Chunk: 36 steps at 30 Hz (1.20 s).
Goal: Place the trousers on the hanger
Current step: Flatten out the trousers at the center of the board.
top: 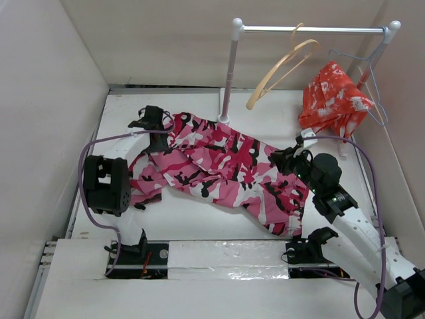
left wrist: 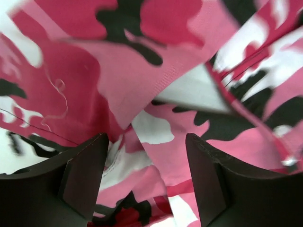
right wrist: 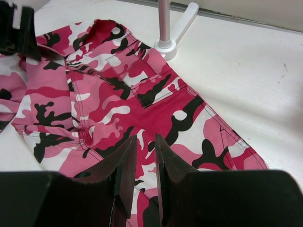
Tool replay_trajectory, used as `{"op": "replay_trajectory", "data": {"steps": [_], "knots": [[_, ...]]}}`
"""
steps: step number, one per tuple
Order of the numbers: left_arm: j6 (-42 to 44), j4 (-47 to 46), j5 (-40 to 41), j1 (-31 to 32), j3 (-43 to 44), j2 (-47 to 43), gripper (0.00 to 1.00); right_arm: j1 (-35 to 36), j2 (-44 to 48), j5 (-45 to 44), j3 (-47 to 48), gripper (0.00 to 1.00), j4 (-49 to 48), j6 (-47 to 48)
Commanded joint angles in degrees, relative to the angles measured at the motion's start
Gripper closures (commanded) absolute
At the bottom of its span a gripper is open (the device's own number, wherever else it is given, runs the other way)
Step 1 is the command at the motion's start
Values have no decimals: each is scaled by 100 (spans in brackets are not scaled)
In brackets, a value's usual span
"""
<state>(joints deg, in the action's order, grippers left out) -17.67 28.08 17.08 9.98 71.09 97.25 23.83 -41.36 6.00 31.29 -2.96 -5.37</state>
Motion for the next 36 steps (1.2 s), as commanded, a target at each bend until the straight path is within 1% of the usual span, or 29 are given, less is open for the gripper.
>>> {"op": "replay_trajectory", "data": {"steps": [1, 2, 4, 5, 8, 10, 12, 14, 15, 16, 17, 18, 19, 20, 21, 22, 23, 25, 26, 27, 28, 29, 30, 31, 32, 33, 35, 36], "knots": [[71, -99, -92, -31, -332, -170, 35, 130, 102, 33, 97, 72, -125, 123], [1, -187, 92, -83, -524, -267, 34, 130, 102, 50, 97, 72, -134, 115], [-69, -372, 190, -136, -666, -644, 34, 183, 67, 24, 132, 72, -152, 132], [-131, -390, 269, -136, -736, -759, 36, 244, 32, 15, 132, 72, -152, 124], [-237, -478, 348, -198, -920, -1155, 37, 393, -56, -20, 176, 72, -152, 159], [-211, -365, 235, -198, -983, -1165, 36, 473, -65, -116, 185, 71, -152, 185], [-193, -224, -151, -198, -1062, -1103, 36, 587, -91, -160, 211, 71, -152, 194], [-167, -328, -310, -5, -1289, -1217, 36, 648, -152, -117, 237, 69, -152, 203], [-175, -355, -337, -5, -1499, -1261, 36, 788, -248, -47, 263, 68, -169, 237], [-184, -416, -398, 56, -1571, -1305, 36, 894, -319, -11, 290, 65, -265, 238], [-167, -460, -677, 57, -1685, -1314, 36, 1043, -415, 24, 316, 62, -353, 238], [-149, -487, -758, 57, -1695, -1323, 36, 1244, -686, 41, 421, 59, -424, 273], [-158, -496, -794, -21, -1678, -1358, 37, 1768, -889, -28, 509, 59, -529, 299], [-201, -513, -777, -127, -1625, -1402, 37, 2096, -1108, -177, 614, 70, -574, 334], [-245, -557, -785, -215, -1555, -1480, 37, 2430, -1372, -483, 876, 83, -617, 395], [-315, -645, -803, -294, -1519, -1690, 38, 2737, -1957, -564, 1044, 100, -653, 431], [-481, -698, -768, -364, -1467, -1788, 40, 3254, -2276, -574, 1211, 100, -705, 466], [-658, -829, -724, -566, -1318, -2077, 42, 3653, -2909, -819, 1719, 100, -898, 475], [-728, -847, -715, -619, -1169, -2114, 43, 3942, -3487, -863, 1871, 100, -995, 475], [-886, -839, -698, -672, -1107, -2140, 43, 4066, -3762, -898, 2011, 100, -1100, 484], [-948, -856, -697, -751, -1054, -2123, 43, 4163, -4009, -951, 2239, 94, -1336, 475], [-975, -874, -689, -752, -1019, -2079, 43, 4234, -4437, -978, 2346, 86, -1452, 432], [-984, -883, -645, -752, -957, -2018, 43, 4356, -4633, -1013, 2442, 79, -1540, 396], [-932, -831, -566, -752, -913, -1800, 43, 4358, -4826, -1013, 2557, 64, -1680, 396], [-905, -778, -322, -752, -860, -1667, 42, 4436, -5029, -1004, 2801, 56, -1742, 405], [-896, -742, -224, -813, -764, -1518, 43, 4506, -5492, -996, 2960, 49, -1778, 422], [-896, -812, -249, -962, -754, -1236, 43, 4568, -6004, -952, 3373, 39, -1673, 475], [-896, -856, -301, -1024, -789, -1174, 44, 4569, -6467, -986, 3793, 38, -1603, 475]]}}
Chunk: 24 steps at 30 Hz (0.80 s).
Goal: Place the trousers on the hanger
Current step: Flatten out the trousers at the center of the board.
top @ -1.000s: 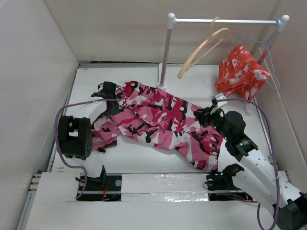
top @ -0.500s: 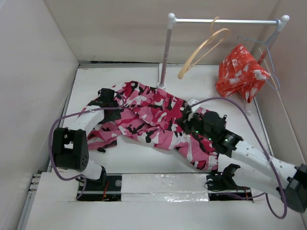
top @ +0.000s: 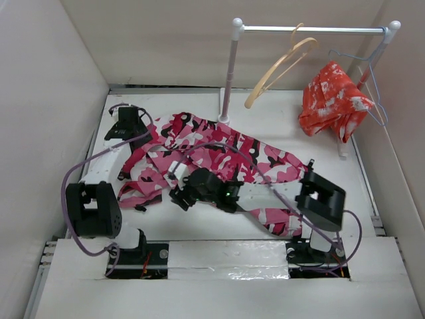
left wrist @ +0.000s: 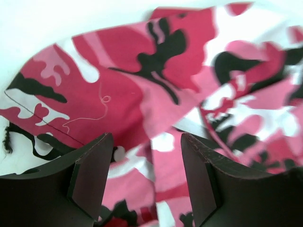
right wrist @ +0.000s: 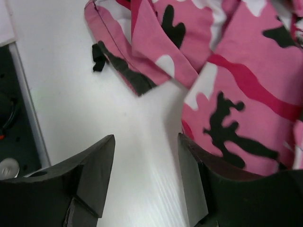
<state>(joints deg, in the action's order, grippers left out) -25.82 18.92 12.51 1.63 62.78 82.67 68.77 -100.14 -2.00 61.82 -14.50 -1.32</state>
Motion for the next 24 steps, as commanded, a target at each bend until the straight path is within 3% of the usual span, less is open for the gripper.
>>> {"op": "replay_trajectory", "data": {"steps": [1, 6, 8, 12, 13, 14, 16, 17, 19, 24], "knots": [[-89, -71, 111, -241, 6, 363, 44, 136, -786, -195, 909, 38, -466, 71], [51, -99, -38, -733, 67, 863, 42, 136, -1779, -64, 1972, 30, -300, 316], [156, -55, -309, -1031, 155, 1162, 42, 136, -2315, -107, 2840, 30, 104, 422], [323, -55, -671, -1165, 295, 1628, 41, 136, -3081, -204, 3309, 32, 176, 387], [315, -29, -654, -1165, 331, 1812, 41, 136, -3186, -204, 3380, 35, 132, 274], [324, -2, -610, -1165, 374, 1901, 41, 136, -3318, -213, 3424, 51, 88, 212], [376, -11, -584, -1165, 462, 2129, 41, 136, -3346, -248, 3354, 70, -87, 150], [385, 7, -557, -1165, 515, 2200, 42, 136, -3320, -266, 3128, 86, -175, 150], [394, 24, -574, -1165, 682, 2419, 42, 197, -2996, -414, 2723, 99, -516, 150], [271, 16, -584, -1165, 1191, 2841, 44, 593, -1915, -389, 1080, 100, -1405, -289]]}}
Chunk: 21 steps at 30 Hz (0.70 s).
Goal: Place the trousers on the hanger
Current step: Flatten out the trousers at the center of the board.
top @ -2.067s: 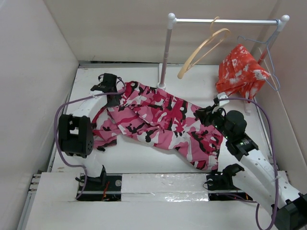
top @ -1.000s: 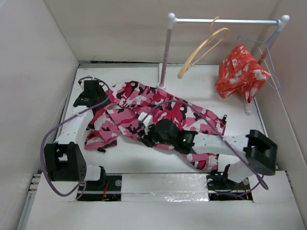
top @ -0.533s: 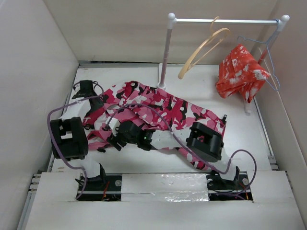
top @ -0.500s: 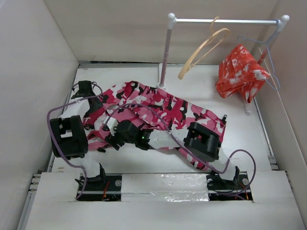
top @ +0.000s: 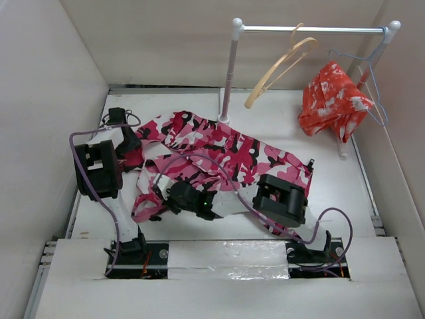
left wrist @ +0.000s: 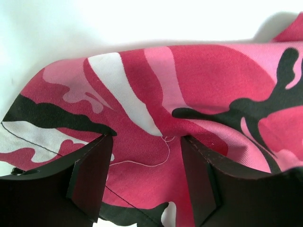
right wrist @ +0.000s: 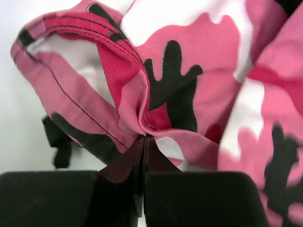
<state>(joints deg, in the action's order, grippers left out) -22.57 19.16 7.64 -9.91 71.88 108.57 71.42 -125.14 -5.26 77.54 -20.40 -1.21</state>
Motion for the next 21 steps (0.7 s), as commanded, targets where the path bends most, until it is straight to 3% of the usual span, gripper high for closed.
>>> {"op": "replay_trajectory", "data": {"steps": [1, 7, 11, 13, 16, 19, 20, 21], "knots": [[-72, -35, -96, -11, 344, 348, 44, 399, 822, 24, -877, 100, -999, -448], [-72, -105, -157, -11, 1012, 638, 45, 944, 1202, -1, -1460, 99, -808, -669], [33, -140, 70, 130, 1188, 385, 44, 953, 1754, -20, -1636, 49, -649, -626], [-2, -237, 150, 183, 1031, -53, 45, 725, 2106, 173, -1750, 38, -614, -503], [-142, -421, 334, 252, 513, -877, 55, 558, 2897, 340, -2014, 26, -378, -372], [-222, -798, 274, 253, -199, -1774, 74, 426, 3644, 306, -2225, 26, 95, -292], [-196, -800, 160, 323, -383, -1961, 87, 373, 3820, 280, -2278, 28, 237, -283], [-195, -747, 150, 410, -672, -2128, 91, 373, 3996, 253, -2322, 35, 343, -274]]}}
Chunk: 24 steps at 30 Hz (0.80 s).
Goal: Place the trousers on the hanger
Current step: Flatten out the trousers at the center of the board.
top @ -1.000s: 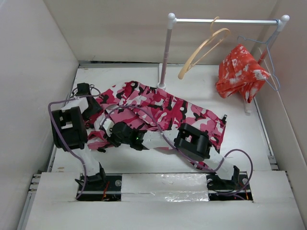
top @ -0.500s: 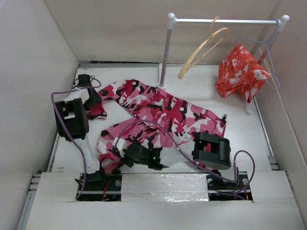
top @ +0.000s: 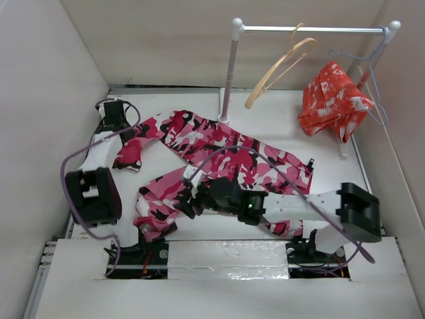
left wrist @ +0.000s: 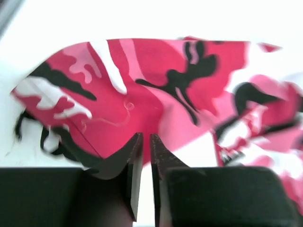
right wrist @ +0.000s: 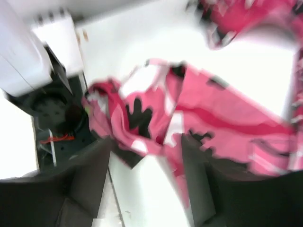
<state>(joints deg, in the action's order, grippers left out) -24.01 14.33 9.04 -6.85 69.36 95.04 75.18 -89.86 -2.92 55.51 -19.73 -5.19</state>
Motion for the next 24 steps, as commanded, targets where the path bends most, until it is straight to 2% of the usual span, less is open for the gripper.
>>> {"op": "replay_trajectory", "data": {"steps": [1, 2, 3, 4, 5, 7, 8, 10, 18, 21, 24], "knots": [[-16, -220, 2, 201, -563, -994, 93, -73, 809, 19, -241, 48, 424, 176], [54, -98, -25, 315, -695, -1023, 93, -134, 987, -15, -294, 83, 504, 202], [133, 42, 1, 516, -853, -1014, 92, -135, 1162, -77, -338, 92, 601, 203], [142, 192, 10, 588, -915, -936, 91, -135, 1504, -234, -443, 97, 732, 264], [168, 359, -233, 589, -1011, -883, 81, -204, 1664, -323, -522, 97, 759, 299], [186, 500, -359, 589, -1179, -760, 73, -328, 1945, -516, -698, 93, 734, 308], [212, 562, -220, 589, -1223, -759, 63, -389, 2173, -491, -890, 90, 725, 291], [265, 598, 140, 589, -1294, -777, 54, -617, 2385, -298, -1058, 89, 646, 212], [55, 1037, 1090, 589, -1312, -478, 52, -1048, 3212, -130, -1490, 78, 654, 168], [2, 1081, 1214, 528, -1268, -426, 51, -1102, 3300, -16, -1516, 76, 654, 141], [37, 1204, 1223, 457, -1110, 65, 50, -1154, 3396, 37, -1534, 76, 689, 141]]}}
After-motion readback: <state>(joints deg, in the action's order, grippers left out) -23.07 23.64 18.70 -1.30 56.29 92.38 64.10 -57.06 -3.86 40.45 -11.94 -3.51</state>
